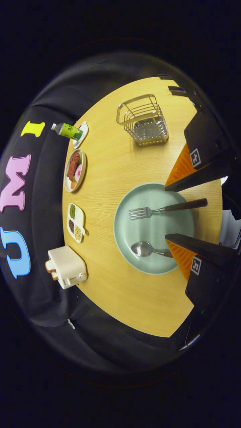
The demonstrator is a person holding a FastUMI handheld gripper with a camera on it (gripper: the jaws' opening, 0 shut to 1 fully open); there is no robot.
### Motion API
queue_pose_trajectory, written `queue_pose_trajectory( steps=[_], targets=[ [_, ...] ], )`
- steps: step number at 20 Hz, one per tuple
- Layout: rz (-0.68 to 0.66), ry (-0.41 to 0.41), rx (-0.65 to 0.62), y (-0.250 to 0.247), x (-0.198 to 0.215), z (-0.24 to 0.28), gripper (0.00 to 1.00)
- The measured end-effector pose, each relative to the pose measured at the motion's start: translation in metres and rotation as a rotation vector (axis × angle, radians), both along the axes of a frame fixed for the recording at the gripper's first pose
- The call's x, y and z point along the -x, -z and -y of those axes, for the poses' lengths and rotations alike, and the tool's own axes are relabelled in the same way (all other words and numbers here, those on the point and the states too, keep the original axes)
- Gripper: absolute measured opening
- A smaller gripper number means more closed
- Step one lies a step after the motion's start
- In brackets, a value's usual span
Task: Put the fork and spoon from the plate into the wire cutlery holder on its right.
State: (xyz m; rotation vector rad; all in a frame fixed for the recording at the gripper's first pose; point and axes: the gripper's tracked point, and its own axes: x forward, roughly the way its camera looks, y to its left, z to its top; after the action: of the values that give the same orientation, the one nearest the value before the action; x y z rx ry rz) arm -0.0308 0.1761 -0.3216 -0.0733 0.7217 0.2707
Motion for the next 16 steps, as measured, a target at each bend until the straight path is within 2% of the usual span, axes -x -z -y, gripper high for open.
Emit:
queue_pose_trajectory(
  steps=[1,6,10,14,15,16],
  targets=[
    [-0.01,-0.002,0.005,0.007,-0.005,-0.001,0.78],
    [-0.079,-0.012,0.029,0.036,-0.02,-0.004,0.77],
    [-0.142,-0.023,0.038,0.053,-0.024,-0.013,0.57],
    [-0.145,0.006,0.054,0.056,-0.034,-0.009,0.31],
    [-0.147,0.018,0.047,0.056,-0.039,-0.01,0.13],
    [-0.161,0.04,0.048,0.054,-0.036,-0.006,0.13]
  ],
)
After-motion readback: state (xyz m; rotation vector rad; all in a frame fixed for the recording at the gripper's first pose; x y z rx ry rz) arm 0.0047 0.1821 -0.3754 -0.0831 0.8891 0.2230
